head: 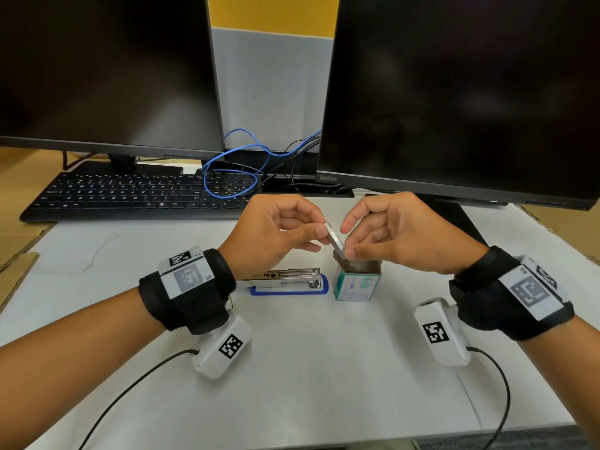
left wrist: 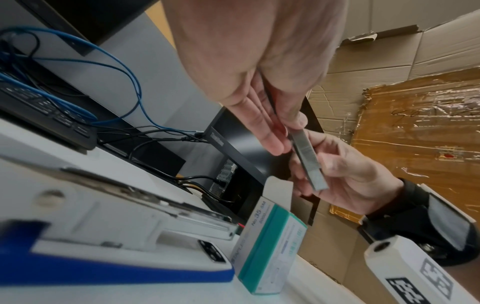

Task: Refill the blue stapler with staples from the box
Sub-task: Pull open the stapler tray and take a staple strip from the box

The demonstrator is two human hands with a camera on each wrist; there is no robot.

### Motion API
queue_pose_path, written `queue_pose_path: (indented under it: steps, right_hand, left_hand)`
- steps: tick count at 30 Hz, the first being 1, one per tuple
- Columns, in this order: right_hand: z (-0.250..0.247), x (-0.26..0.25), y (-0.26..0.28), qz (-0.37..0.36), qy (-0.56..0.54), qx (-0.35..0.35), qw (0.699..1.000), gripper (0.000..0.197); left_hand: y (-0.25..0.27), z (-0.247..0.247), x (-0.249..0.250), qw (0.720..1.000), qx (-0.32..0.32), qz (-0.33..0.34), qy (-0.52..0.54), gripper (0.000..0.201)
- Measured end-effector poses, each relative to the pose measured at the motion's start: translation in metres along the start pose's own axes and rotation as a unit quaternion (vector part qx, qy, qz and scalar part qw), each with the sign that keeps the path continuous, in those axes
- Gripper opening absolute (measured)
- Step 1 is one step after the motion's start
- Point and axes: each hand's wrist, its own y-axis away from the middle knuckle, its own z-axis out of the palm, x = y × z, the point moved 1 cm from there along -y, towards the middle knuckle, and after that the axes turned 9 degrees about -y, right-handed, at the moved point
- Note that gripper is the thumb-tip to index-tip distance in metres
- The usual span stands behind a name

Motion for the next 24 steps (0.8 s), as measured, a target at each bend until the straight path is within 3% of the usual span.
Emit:
queue_pose_path:
  steps: [7, 14, 24]
  right_hand:
    - [-0.002, 0.005, 0.002, -0.011, 0.074, 0.000, 0.997, 0.025]
    - [-0.005, 0.008, 0.001, -0.034, 0.173, 0.027, 0.984, 0.034]
    - [0.002, 0.013, 0.002, -0.025, 0.306, -0.026, 0.951, 0.022]
  left_hand:
    - [0.002, -0.004, -0.005, 1.000, -0.010, -0.020, -0.002, 0.007]
    - [0.009, -0.001, -0.008, 0.999, 0.001, -0.036, -0.027, 0.009]
    - [0.009, 0.001, -0.009, 0.998, 0.007, -0.040, -0.042, 0.009]
